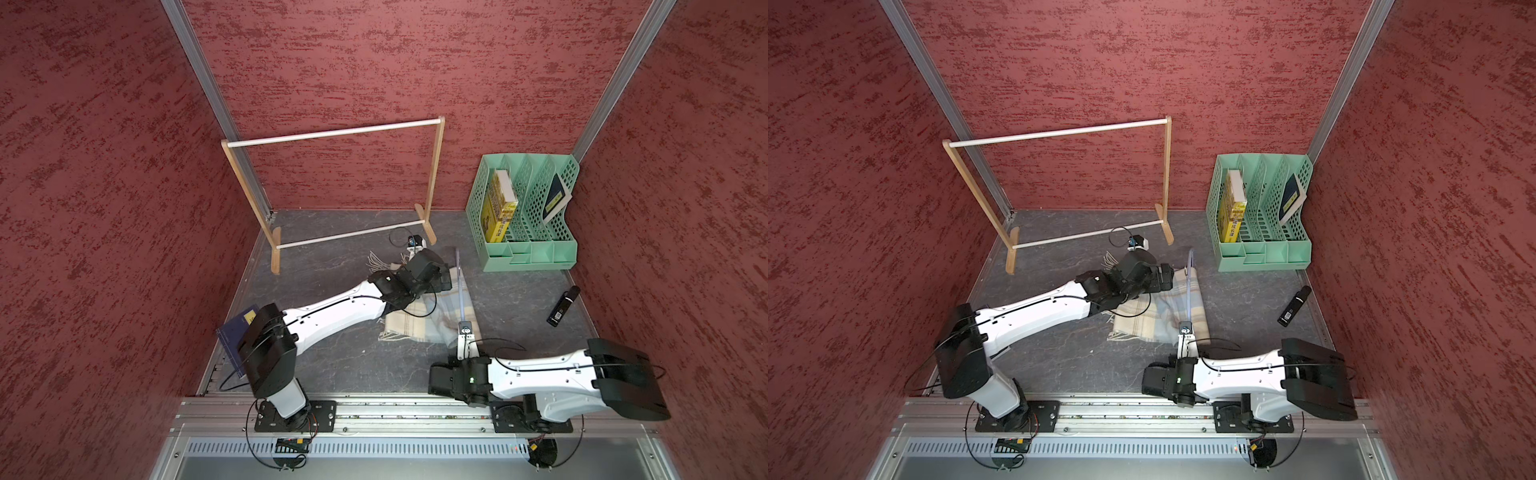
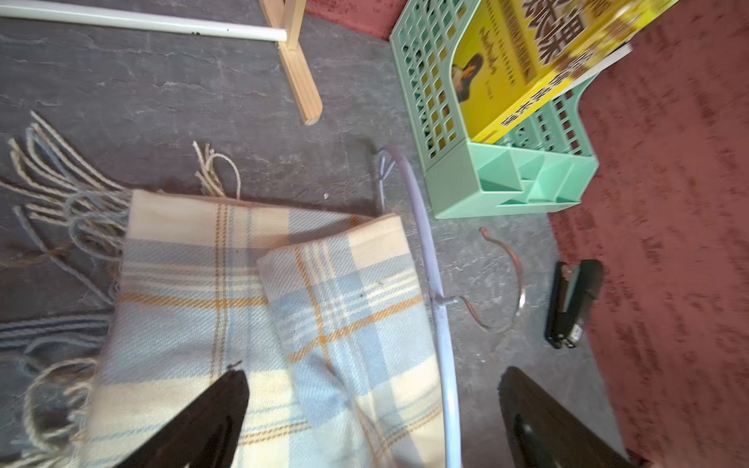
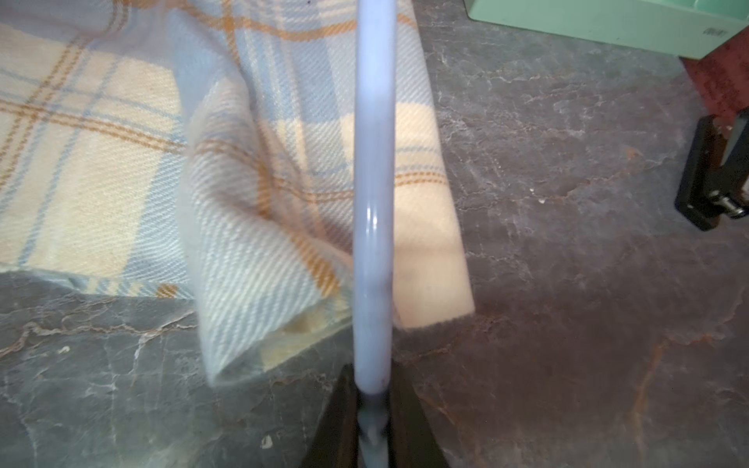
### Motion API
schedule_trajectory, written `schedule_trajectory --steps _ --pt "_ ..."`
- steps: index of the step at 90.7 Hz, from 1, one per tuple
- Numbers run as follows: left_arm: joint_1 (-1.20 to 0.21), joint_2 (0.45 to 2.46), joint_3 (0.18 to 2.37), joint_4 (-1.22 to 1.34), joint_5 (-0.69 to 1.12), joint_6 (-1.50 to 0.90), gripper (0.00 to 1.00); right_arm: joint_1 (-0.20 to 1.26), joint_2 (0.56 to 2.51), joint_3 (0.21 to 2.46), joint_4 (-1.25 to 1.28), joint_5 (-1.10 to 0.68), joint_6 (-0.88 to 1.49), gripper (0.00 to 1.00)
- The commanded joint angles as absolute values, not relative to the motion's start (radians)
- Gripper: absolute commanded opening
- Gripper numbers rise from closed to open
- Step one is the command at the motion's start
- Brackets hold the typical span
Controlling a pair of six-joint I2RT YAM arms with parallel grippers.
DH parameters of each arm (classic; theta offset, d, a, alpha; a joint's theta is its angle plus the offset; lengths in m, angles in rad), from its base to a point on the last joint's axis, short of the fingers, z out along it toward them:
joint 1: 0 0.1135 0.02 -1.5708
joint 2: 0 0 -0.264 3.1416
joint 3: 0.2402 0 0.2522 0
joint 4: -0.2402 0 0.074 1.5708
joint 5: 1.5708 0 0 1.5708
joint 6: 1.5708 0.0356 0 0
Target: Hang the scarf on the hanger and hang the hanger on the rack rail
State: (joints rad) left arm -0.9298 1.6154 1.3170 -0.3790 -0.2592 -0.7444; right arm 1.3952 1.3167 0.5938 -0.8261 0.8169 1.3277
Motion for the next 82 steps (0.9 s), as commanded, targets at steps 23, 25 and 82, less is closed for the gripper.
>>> schedule_trajectory --steps 23,25,82 --pt "-0.875 1.811 1.140 -0.110 0.070 -0.896 0.96 1.396 1.053 0.446 -0.698 0.844 1.310 0.00" --pt "-0.874 1.825 1.144 -0.092 0.081 -0.904 0.96 1.396 1.045 0.441 -0.695 0.844 1.310 0.00" --pt "-0.899 1.942 1.198 -0.029 0.106 -0.953 0.80 1.397 1.056 0.427 -0.660 0.832 1.303 0.00"
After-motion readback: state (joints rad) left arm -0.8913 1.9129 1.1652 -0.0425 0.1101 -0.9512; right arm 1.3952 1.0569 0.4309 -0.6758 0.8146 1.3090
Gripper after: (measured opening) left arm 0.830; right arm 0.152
